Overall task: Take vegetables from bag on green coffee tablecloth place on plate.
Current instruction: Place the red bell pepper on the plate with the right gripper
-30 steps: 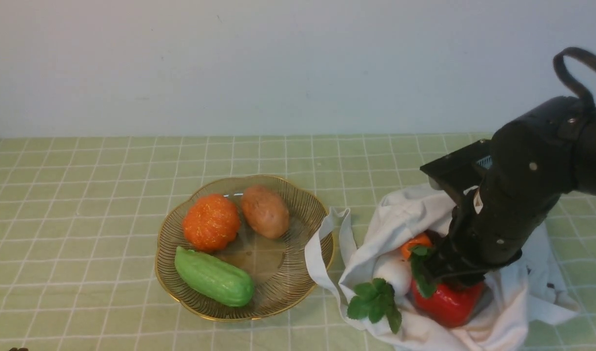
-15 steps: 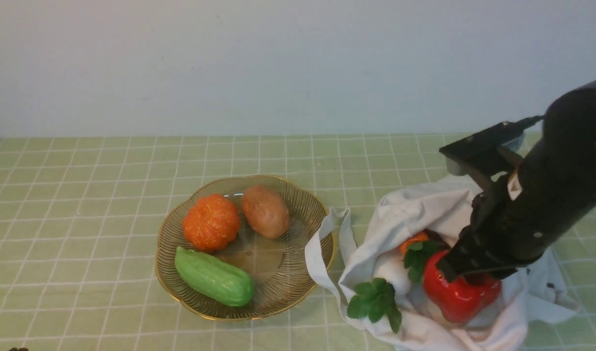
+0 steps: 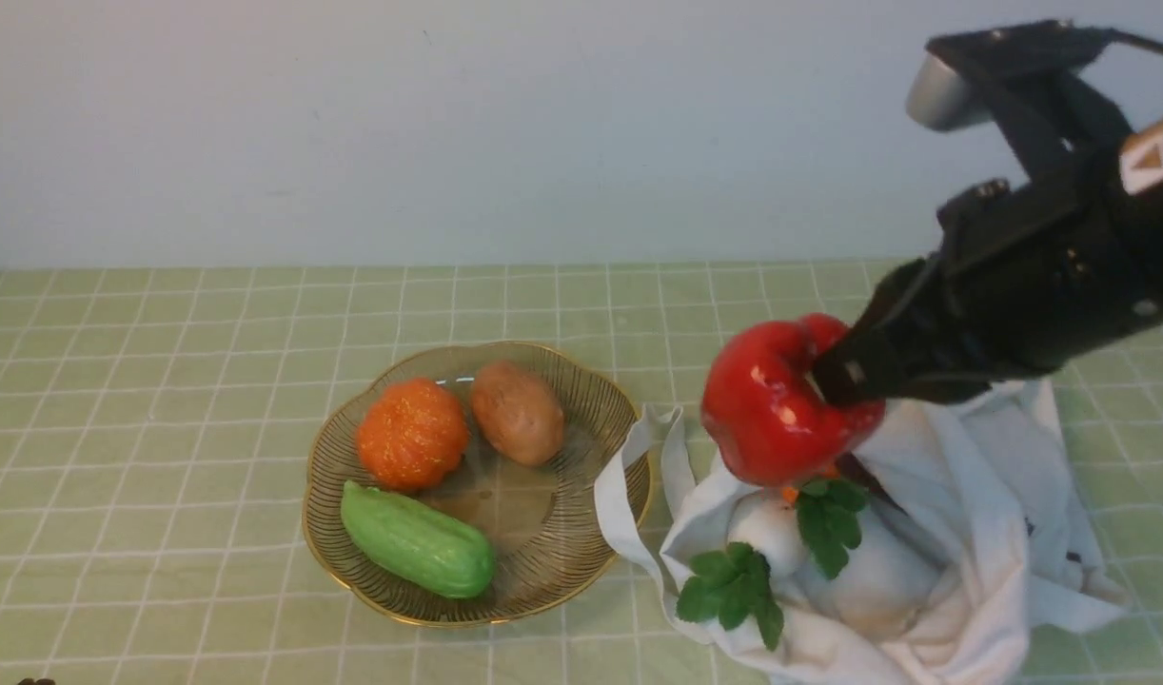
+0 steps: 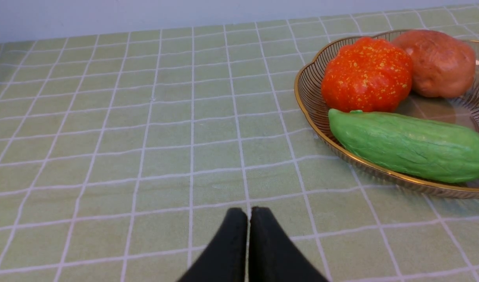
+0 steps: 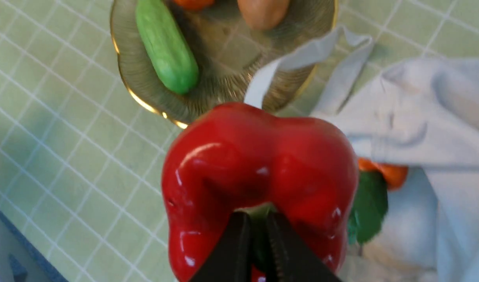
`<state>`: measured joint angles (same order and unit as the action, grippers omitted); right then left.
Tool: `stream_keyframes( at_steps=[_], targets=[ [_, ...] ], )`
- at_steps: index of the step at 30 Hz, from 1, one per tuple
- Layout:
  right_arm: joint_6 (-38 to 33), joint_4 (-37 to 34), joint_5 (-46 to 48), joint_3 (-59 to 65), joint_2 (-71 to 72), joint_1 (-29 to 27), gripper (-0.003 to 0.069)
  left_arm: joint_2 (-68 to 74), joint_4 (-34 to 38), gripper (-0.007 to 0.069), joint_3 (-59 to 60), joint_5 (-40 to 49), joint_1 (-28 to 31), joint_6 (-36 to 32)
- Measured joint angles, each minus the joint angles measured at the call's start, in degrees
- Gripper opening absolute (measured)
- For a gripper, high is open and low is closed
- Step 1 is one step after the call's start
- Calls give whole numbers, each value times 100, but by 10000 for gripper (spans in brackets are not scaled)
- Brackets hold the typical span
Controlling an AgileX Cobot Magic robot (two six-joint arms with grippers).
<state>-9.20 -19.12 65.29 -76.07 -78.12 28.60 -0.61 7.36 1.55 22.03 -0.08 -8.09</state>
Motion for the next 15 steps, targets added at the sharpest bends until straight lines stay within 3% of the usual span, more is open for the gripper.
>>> stream_keyframes(
  at_steps=[10,15],
  targets=[
    [-195,-98,-124,-1691,-2845,717,27,0,0,-5,0,0,0,0],
    [231,-34,-227,-2302,-3794,717,97,0,0,-5,0,0,0,0]
  ],
)
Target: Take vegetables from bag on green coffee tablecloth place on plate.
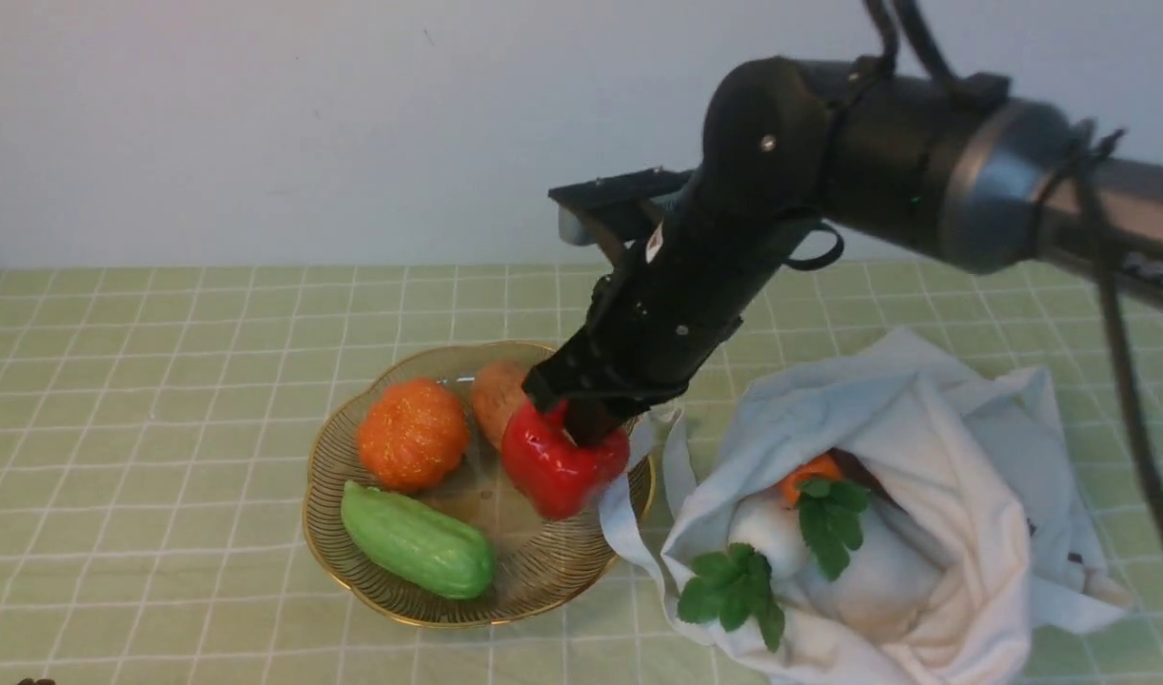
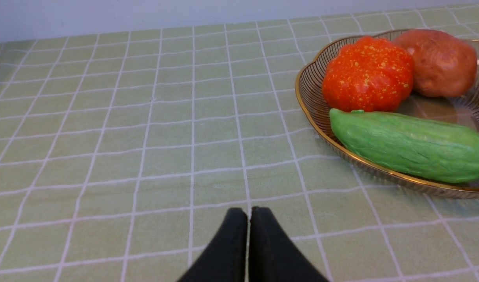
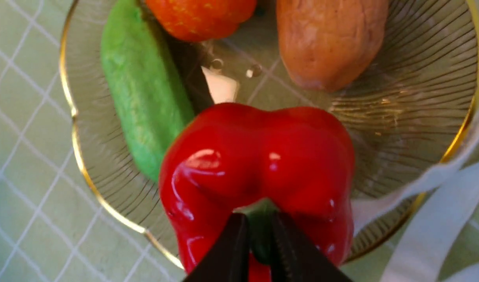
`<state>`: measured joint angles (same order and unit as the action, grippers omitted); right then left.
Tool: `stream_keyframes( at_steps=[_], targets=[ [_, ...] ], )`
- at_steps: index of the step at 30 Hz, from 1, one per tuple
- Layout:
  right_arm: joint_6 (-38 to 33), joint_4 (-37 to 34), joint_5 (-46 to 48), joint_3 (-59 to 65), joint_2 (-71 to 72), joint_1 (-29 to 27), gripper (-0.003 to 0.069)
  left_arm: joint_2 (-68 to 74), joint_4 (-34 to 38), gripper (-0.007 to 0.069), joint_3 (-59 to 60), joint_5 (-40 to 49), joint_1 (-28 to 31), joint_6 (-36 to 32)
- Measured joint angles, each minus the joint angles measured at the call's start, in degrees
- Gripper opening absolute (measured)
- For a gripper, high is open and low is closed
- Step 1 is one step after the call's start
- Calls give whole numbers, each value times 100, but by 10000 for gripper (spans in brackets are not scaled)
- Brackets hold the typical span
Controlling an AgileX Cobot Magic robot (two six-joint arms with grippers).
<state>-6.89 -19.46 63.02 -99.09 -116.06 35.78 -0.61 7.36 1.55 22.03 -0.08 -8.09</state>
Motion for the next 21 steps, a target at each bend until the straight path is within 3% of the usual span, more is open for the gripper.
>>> stream_keyframes(
  at_steps=[2,5,6,9,11,13,16,17,20,21],
  targets=[
    [65,0,-21,-115,-208,0,140,0,0,-5,0,0,0,0],
    [97,0,13,-332,-421,0,286,0,0,-5,0,0,0,0],
    [97,0,28,-345,-430,0,295,0,0,-5,0,0,0,0],
    [102,29,546,-786,-413,0,413,0,0,-5,0,0,0,0],
    [101,114,679,-992,-370,0,426,0,0,-5,0,0,0,0],
    [156,307,726,-1230,-183,0,406,0,0,-5,0,0,0,0],
    [380,626,793,-1355,629,0,258,0,0,-5,0,0,0,0],
    [399,635,793,-1355,629,0,247,0,0,-5,0,0,0,0],
    [689,720,821,-1057,1967,0,55,0,0,-5,0,0,0,0],
    [689,720,821,-1057,1967,0,55,0,0,-5,0,0,0,0]
  ],
)
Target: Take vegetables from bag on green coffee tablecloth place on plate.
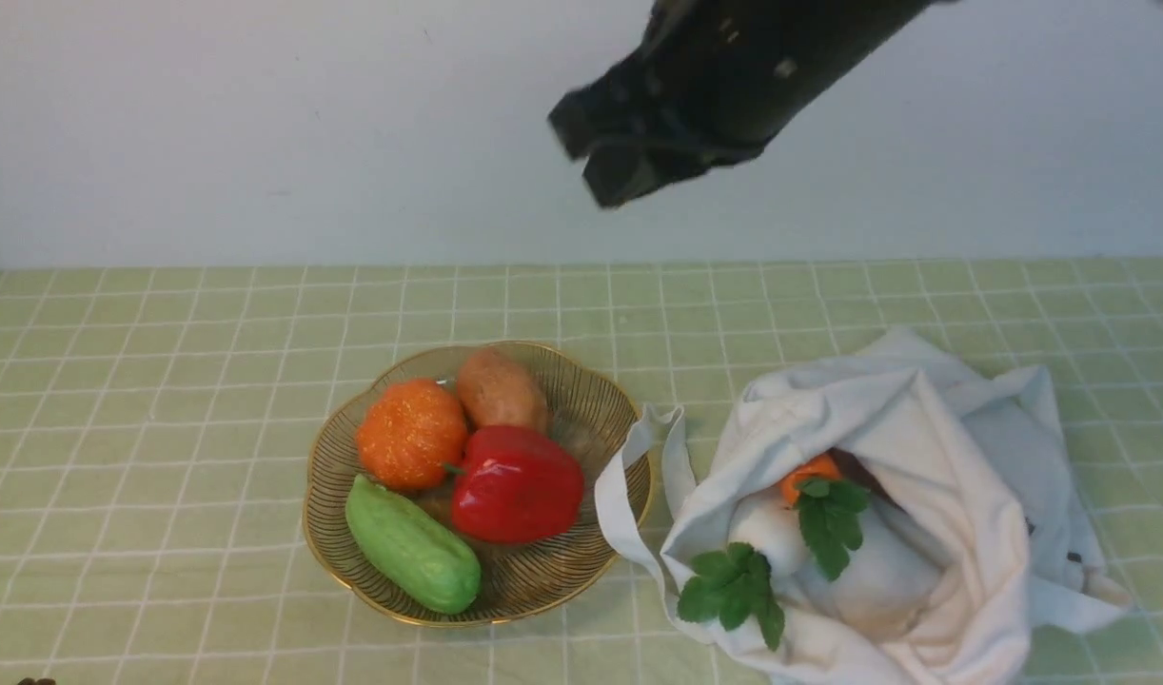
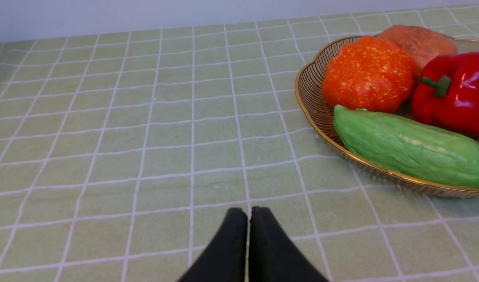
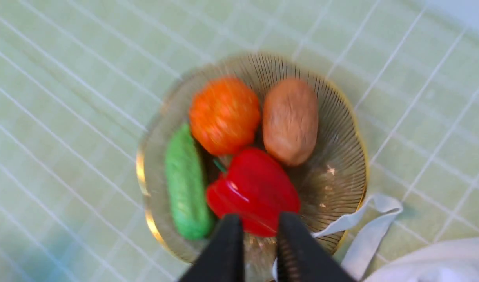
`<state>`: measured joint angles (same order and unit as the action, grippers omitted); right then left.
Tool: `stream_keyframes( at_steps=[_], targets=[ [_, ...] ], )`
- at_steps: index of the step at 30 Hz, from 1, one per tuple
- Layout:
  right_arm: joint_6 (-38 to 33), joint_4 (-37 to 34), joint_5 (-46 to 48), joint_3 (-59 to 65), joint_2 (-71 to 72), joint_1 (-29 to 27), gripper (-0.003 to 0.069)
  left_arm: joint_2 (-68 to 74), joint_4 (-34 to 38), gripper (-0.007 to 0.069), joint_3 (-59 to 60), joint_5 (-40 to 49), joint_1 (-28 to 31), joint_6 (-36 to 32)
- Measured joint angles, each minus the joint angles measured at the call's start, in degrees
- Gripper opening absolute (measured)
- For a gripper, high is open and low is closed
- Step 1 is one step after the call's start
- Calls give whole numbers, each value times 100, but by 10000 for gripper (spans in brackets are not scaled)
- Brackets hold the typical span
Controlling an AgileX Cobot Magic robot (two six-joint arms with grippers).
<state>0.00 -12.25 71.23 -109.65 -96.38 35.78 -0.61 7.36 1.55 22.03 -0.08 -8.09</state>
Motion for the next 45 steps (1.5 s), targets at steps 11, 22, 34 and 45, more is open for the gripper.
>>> stream_keyframes(
  at_steps=[11,22,34,45],
  targets=[
    [439,565,-2132,4411,4828,0,-15,0,0,-5,0,0,0,0],
    [1049,500,-4355,7347,8595,0,-15,0,0,-5,0,0,0,0],
    [1009,-16,-4459,8101,9685,0,-15,-12,12,-5,0,1,0,0],
    [-347,212,-4615,8111,9672,0,-15,-16,12,-5,0,1,0,0]
  ],
)
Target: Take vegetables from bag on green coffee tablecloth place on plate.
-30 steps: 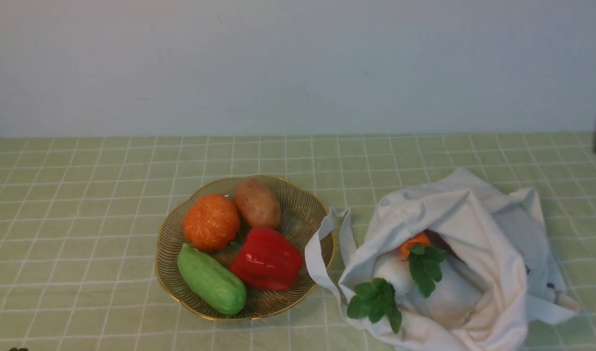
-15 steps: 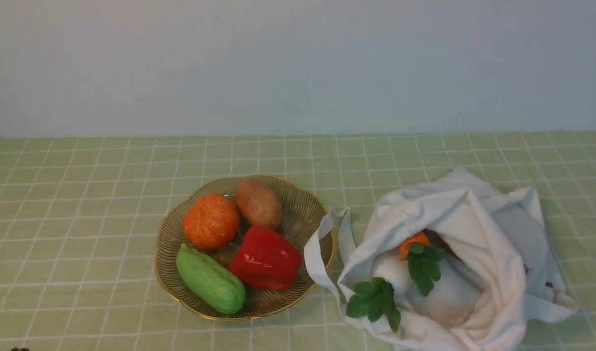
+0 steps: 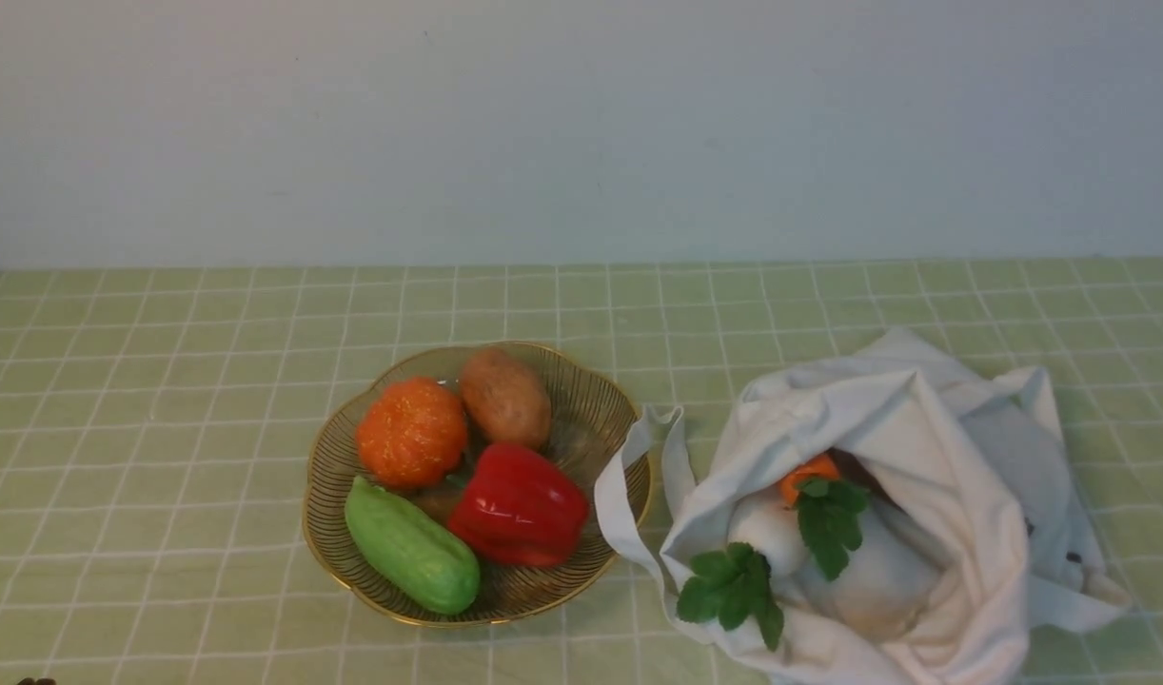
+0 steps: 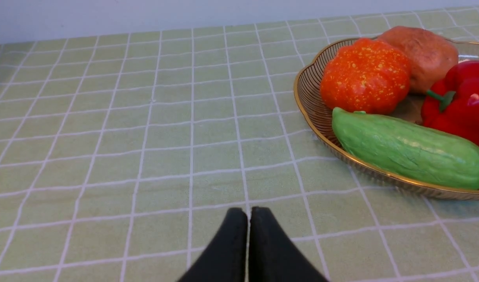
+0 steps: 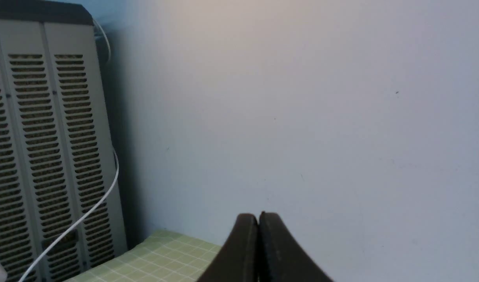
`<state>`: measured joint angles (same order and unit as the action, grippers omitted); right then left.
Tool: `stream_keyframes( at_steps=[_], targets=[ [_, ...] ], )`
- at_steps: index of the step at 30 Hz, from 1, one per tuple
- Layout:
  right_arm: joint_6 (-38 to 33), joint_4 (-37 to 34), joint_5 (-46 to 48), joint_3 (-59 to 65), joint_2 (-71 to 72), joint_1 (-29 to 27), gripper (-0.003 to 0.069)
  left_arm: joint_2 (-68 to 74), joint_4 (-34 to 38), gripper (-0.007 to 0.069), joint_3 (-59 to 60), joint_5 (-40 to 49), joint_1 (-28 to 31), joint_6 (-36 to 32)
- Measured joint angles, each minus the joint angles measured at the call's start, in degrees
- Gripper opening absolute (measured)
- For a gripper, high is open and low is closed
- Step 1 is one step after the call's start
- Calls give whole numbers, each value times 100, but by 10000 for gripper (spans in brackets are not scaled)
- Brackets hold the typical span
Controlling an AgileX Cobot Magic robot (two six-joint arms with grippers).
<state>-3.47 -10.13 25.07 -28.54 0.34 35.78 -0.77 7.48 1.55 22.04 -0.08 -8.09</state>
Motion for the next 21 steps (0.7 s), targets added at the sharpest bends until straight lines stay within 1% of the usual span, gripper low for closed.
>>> stream_keyframes(
  at_steps=[6,7,8,9,11,12,13,14,15,16,17,18,19,21],
  targets=[
    [-58,155,-43,129,9,-13,-15,0,0,-5,0,0,0,0],
    [-64,248,-85,304,45,-113,-15,0,0,-5,0,0,0,0],
    [-70,296,-154,442,49,-336,-15,0,0,-5,0,0,0,0],
    [-70,312,-180,506,49,-383,-15,0,0,-5,0,0,0,0],
    [-75,360,-321,824,54,-933,-15,0,0,-5,0,0,0,0],
    [-75,380,-416,1069,54,-1359,-15,0,0,-5,0,0,0,0],
    [-75,387,-531,1420,54,-1925,-15,0,0,-5,0,0,0,0],
    [-75,387,-544,1465,54,-1994,-15,0,0,-5,0,0,0,0],
    [-75,392,-593,1650,54,-2256,-15,0,0,-5,0,0,0,0],
    [-75,392,-633,2018,54,-2717,-15,0,0,-5,0,0,0,0],
    [-75,392,-637,2298,54,-3015,-15,0,0,-5,0,0,0,0],
    [-75,392,-637,2343,54,-3060,-15,0,0,-5,0,0,0,0],
    [-75,392,-637,2661,54,-3344,-15,0,0,-5,0,0,0,0],
    [-75,392,-550,2937,54,-3592,-15,0,0,-5,0,0,0,0]
  ],
)
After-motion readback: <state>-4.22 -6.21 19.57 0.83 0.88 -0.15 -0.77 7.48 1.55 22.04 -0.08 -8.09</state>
